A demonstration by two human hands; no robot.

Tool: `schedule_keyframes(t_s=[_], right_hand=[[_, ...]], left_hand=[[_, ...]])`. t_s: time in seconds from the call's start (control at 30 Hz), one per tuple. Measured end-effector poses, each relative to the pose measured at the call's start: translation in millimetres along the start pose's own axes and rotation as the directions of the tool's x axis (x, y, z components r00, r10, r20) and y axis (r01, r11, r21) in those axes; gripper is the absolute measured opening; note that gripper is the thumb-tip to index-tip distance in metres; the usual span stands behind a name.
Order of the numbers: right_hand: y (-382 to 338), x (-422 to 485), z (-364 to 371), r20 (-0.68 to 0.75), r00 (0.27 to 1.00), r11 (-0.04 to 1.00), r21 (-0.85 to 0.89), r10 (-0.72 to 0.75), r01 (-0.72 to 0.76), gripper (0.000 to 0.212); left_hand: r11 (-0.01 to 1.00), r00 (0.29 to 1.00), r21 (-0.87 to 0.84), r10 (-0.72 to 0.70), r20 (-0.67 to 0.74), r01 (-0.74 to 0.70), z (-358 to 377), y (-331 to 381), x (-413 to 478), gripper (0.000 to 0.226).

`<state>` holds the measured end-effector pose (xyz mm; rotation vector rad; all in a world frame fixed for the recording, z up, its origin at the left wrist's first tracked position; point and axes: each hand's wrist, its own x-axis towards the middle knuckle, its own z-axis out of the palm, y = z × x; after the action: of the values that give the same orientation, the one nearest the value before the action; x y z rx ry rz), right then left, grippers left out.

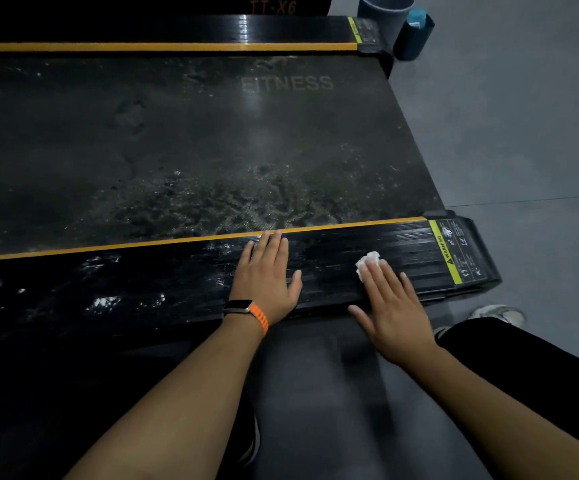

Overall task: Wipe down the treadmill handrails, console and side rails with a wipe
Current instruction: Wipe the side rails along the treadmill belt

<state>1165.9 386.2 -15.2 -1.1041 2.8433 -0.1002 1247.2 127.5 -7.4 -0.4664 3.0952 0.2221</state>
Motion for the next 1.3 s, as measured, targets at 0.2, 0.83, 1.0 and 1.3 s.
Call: schedule_keyframes(t_s=[0.2, 0.83, 1.0, 1.3], right_hand=[[-69.5, 9.5, 11.1, -0.02, 0.987, 0.986, 0.047, -0.157, 0.158, 0.087], [10.8, -20.9, 10.4, -0.069, 0.997, 0.999, 0.0, 0.034, -0.034, 0.079], [-62.2, -14.2, 22.1, -0.089, 0.979, 0.983, -0.001, -0.181, 0.182, 0.082], [-6.8, -41.3, 14.4, -0.111, 0.989, 0.994, -0.062, -0.098, 0.092, 0.076]], left_hand=[[1.0, 1.0, -0.011, -0.006, -0.026, 0.005, -1.4, 0.6, -0.5, 0.075], [1.0, 1.0, 0.004, -0.003, 0.023, 0.003, -2.6, 0.3, -0.1, 0.074], [1.0, 1.0, -0.007, -0.009, -0.006, 0.009, -1.8, 0.4, -0.4, 0.075], [1.0, 1.0, -0.004, -0.004, 0.01, 0.004, -2.9, -0.2, -0.6, 0.078]])
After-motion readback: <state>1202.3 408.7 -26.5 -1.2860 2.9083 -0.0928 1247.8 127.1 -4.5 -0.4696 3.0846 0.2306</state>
